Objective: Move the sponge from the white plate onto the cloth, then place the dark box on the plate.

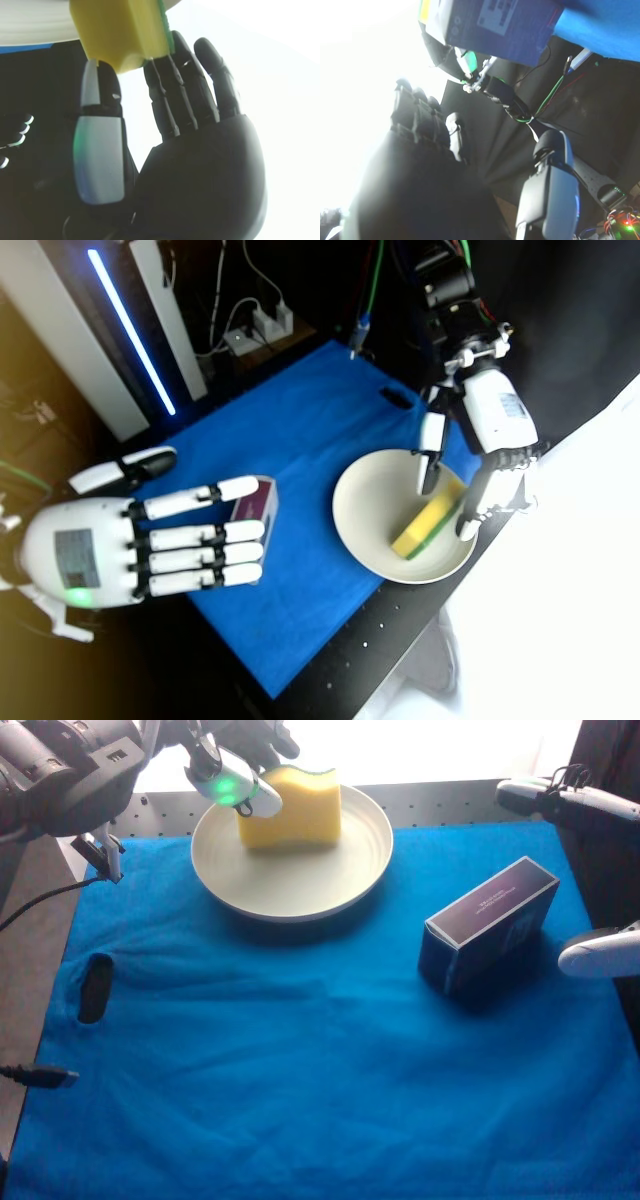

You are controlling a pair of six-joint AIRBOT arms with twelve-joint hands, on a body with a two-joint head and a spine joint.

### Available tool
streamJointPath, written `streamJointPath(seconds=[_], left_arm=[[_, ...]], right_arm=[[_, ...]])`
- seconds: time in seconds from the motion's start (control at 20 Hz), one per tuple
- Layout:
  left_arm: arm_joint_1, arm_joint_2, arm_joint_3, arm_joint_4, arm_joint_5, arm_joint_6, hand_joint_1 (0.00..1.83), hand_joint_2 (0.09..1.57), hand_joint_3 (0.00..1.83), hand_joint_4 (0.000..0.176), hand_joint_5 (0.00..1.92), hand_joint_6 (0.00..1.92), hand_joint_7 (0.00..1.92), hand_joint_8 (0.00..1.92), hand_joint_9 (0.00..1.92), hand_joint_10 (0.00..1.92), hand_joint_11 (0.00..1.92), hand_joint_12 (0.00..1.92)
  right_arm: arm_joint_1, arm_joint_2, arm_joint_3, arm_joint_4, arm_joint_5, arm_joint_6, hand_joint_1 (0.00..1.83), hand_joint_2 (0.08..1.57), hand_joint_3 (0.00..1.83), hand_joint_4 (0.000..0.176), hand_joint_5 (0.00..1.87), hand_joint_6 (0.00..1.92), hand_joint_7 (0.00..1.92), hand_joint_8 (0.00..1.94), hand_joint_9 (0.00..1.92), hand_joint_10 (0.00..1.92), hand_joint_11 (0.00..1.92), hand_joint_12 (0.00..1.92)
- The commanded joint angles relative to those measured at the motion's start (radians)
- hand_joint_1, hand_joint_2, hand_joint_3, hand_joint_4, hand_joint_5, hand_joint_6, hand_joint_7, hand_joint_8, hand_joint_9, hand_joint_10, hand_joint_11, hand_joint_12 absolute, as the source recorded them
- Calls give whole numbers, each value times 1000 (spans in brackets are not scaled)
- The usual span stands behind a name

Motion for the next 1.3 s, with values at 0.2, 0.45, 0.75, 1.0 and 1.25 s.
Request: streamJointPath(seconds=[0.2, 0.45, 0.75, 1.0, 1.25], left_arm=[[1, -10, 11, -14, -88, -6, 1113, 986, 0, 0, 753, 0, 843, 0, 640, 576, 268, 1301], [4, -20, 23, -8, -66, -6, 1172, 1018, 1, 0, 849, 8, 933, 26, 704, 466, 174, 1371], [5, -17, 35, -8, -62, -7, 1264, 1119, 0, 0, 1133, 494, 886, 1351, 825, 1120, 686, 1448], [5, 35, -14, -25, -166, -65, 1249, 1104, 0, 0, 1162, 636, 871, 1208, 825, 976, 666, 1433], [12, 214, -258, -45, -390, -7, 1244, 1099, 2, 0, 1158, 630, 886, 1217, 802, 1040, 611, 1487]], right_arm=[[13, -7, 3, 50, 108, 17, 631, 908, 1, 176, 96, 6, 0, 0, 0, 0, 0, 0], [13, -11, 5, 46, 108, 21, 604, 907, 1, 176, 94, 3, 26, 9, 0, 0, 0, 0], [13, -18, 5, 43, 108, 26, 631, 927, 5, 176, 112, 4, 35, 8, 9, 3, 32, 14], [12, -21, 5, 37, 108, 37, 618, 973, 15, 176, 83, 2, 27, 0, 15, 1, 52, 24], [12, -21, 4, 45, 108, 48, 639, 963, 2, 176, 84, 0, 10, 0, 2, 0, 6, 3]])
